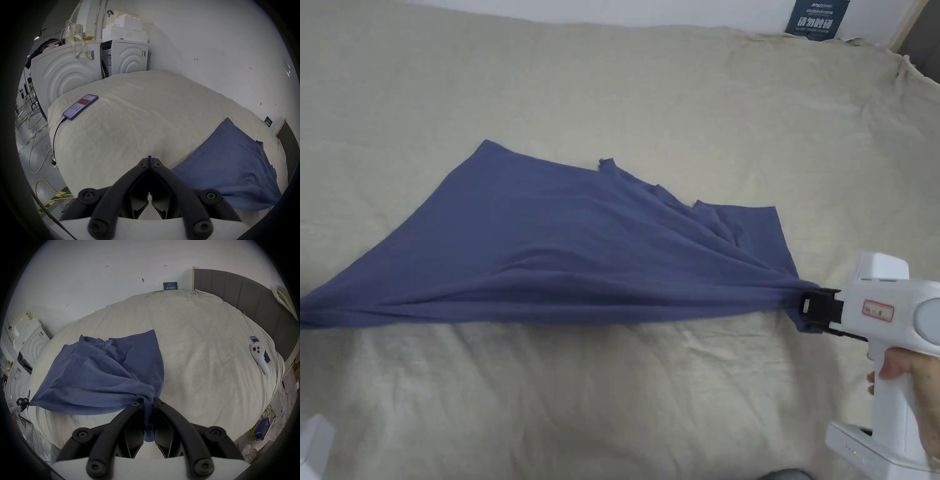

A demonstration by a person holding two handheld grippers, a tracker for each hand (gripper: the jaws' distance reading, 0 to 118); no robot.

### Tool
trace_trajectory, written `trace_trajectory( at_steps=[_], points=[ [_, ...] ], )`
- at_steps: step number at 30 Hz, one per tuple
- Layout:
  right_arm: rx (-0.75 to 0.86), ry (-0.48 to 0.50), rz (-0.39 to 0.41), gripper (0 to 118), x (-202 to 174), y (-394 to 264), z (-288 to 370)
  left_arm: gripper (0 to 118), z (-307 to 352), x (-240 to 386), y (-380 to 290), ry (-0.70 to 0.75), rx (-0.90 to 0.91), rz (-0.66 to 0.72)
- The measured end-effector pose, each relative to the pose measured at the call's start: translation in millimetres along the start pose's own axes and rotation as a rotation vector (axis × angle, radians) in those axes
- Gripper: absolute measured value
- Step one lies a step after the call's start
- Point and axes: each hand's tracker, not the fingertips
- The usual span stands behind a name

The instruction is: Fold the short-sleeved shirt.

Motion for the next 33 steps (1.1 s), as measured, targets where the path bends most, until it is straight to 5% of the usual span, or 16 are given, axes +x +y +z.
trace_trajectory(
  at_steps=[14, 16, 19, 20, 24, 33],
  points=[
    [-0.05, -0.008, 0.014, 9, 6, -63, 9, 3, 8, -37, -48, 0.041, -0.077, 0.054],
    [-0.038, -0.012, 0.008, 26, 7, -63, 10, 26, 9, -38, -45, 0.036, -0.065, 0.061],
    [-0.032, -0.022, 0.029, 95, 10, -57, 20, 109, 16, -45, -29, -0.003, -0.048, 0.077],
    [-0.013, -0.037, 0.043, 100, 12, -54, 27, 118, 20, -48, -23, -0.016, -0.036, 0.085],
    [0.102, -0.06, 0.099, 100, 17, -37, 62, 118, 53, -47, 7, -0.095, 0.107, 0.073],
    [0.468, -0.039, 0.087, 100, -7, -7, 138, 118, 126, 30, 30, -0.319, 0.369, -0.215]
  ],
)
